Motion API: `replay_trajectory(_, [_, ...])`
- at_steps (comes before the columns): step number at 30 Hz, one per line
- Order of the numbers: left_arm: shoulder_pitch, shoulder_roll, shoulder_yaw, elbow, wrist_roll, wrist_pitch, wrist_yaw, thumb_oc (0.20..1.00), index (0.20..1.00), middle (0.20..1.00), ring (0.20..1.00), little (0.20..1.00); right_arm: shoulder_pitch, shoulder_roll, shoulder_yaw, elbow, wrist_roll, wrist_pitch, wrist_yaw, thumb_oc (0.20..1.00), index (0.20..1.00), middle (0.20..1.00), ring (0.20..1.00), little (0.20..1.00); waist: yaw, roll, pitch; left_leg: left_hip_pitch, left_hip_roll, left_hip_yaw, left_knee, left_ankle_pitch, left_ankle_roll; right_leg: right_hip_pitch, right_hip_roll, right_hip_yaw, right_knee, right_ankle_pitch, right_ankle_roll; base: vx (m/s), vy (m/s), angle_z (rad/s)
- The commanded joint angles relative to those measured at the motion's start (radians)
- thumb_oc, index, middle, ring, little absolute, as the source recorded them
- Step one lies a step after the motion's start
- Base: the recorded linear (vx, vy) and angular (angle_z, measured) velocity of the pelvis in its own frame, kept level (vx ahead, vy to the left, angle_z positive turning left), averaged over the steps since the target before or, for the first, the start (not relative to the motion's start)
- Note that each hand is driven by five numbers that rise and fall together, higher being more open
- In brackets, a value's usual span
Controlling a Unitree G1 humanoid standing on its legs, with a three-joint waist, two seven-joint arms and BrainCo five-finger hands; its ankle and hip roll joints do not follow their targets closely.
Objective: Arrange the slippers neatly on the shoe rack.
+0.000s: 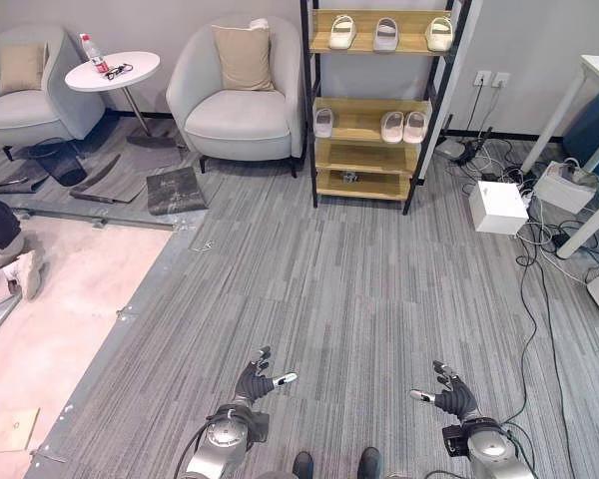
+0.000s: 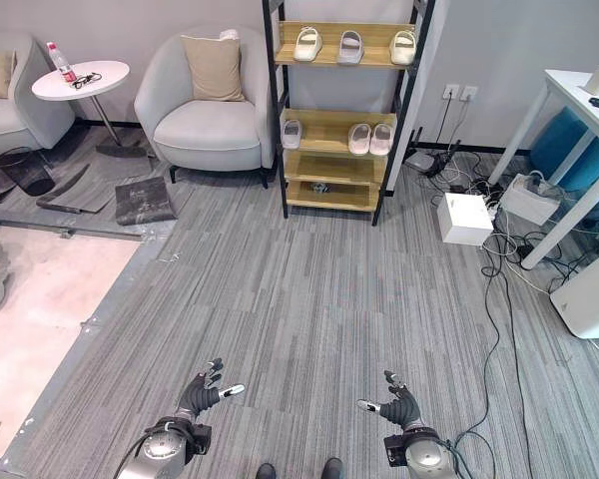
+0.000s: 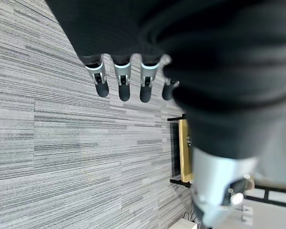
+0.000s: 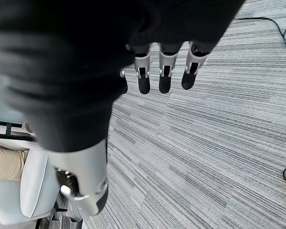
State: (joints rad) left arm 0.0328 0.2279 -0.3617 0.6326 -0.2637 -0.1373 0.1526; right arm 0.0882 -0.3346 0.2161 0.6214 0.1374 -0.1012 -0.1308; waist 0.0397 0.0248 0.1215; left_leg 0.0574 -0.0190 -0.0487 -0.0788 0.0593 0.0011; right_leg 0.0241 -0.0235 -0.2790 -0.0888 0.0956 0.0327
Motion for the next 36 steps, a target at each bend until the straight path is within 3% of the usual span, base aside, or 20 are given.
replay_trajectory(1, [-0.061, 0.015, -0.009, -0.012, -0.018, -0.034, 0.001, 1.0, 1.0, 1.0, 1.0, 1.0, -0.026, -0.009, 0.001, -0.04, 0.014, -0.032, -0.021, 1.0, 1.0, 1.0, 1.0, 1.0, -0.003, -0.026, -0.019, -0.015, 0.004, 0.011, -0.007, -0.028, -0.036, 0.066, -0.044, 0.006, 0.002, -0.116, 0.07, 0.0, -0.011, -0.07])
replay_trajectory(36, [-0.008, 0.017, 0.006, -0.067, -0.059, -0.017, -0.015, 1.0, 1.0, 1.0, 1.0, 1.0, -0.011, 0.022, -0.009, -0.062, 0.051, -0.019, -0.018, 1.0, 1.0, 1.0, 1.0, 1.0, -0.022, -0.03, -0.011, 0.006, 0.003, 0.044, -0.009, -0.05, -0.03, 0.075, -0.054, 0.031, 0.002, -0.119, 0.077, 0.0, 0.005, -0.03])
